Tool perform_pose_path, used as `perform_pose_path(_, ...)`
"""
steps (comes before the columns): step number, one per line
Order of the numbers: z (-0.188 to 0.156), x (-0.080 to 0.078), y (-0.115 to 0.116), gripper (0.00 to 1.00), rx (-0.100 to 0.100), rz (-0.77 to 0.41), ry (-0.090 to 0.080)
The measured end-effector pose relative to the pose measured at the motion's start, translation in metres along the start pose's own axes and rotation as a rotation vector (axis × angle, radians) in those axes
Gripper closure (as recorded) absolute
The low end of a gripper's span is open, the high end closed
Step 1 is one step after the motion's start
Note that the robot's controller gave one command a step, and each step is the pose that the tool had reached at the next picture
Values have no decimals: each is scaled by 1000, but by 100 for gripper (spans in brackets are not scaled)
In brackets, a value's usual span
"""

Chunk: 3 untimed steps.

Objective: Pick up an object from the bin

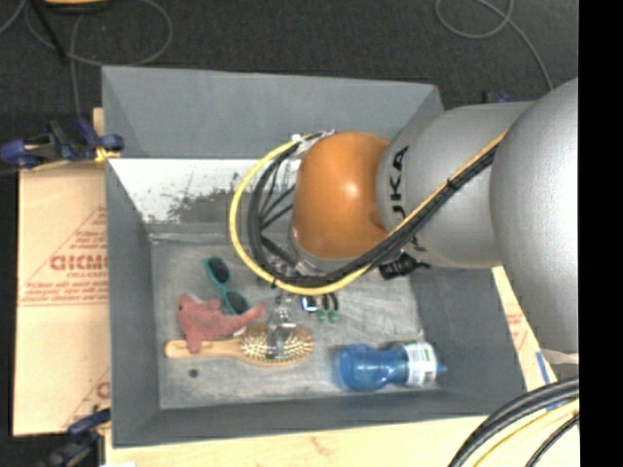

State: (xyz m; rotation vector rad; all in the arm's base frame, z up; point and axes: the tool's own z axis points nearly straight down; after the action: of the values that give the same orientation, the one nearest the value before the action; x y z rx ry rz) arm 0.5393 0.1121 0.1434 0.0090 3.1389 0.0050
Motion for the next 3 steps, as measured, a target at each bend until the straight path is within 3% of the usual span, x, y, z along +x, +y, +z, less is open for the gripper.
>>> perform_pose_path(1, 68, -4, 8, 100, 0, -248, -9)
perform_pose_path(2, 68, -4, 8, 100, -1, -247, -10)
perform_pose_path(3, 25, 1, 13, 100, 2, -244, 6)
